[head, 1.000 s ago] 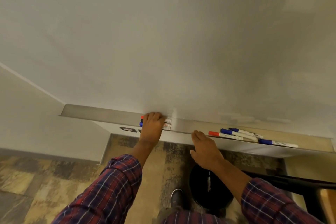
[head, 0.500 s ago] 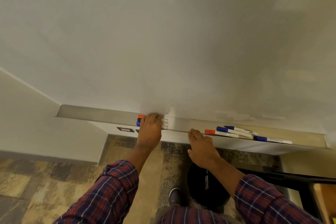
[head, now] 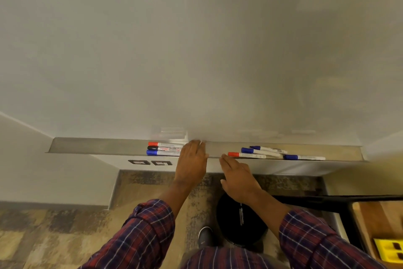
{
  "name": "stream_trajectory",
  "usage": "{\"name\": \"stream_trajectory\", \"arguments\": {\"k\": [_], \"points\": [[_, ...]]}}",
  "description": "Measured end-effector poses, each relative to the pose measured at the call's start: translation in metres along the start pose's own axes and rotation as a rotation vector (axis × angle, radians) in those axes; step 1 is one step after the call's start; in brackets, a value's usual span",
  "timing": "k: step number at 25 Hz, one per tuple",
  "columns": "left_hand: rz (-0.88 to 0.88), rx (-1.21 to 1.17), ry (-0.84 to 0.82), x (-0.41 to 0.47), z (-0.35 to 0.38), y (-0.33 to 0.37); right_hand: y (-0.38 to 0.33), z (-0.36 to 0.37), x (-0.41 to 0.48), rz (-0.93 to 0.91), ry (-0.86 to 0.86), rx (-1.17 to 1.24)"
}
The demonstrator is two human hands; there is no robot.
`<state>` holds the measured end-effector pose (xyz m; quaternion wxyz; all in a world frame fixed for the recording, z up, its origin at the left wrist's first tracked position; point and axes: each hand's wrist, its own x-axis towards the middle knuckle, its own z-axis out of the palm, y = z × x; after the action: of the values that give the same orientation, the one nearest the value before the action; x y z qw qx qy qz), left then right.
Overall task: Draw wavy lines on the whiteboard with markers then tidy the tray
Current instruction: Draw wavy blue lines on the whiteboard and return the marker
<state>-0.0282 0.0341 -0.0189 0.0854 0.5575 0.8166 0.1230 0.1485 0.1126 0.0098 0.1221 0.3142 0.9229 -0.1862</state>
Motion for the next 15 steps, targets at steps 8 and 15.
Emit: {"name": "stream_trajectory", "arguments": {"k": [8, 15], "points": [[-0.043, 0.001, -0.162, -0.004, 0.029, 0.05, 0.106, -0.018, -0.053, 0.217, 0.167, 0.071], [-0.118, 0.085, -0.288, -0.012, 0.033, 0.061, 0.211, -0.033, -0.071, 0.397, 0.227, -0.01]]}}
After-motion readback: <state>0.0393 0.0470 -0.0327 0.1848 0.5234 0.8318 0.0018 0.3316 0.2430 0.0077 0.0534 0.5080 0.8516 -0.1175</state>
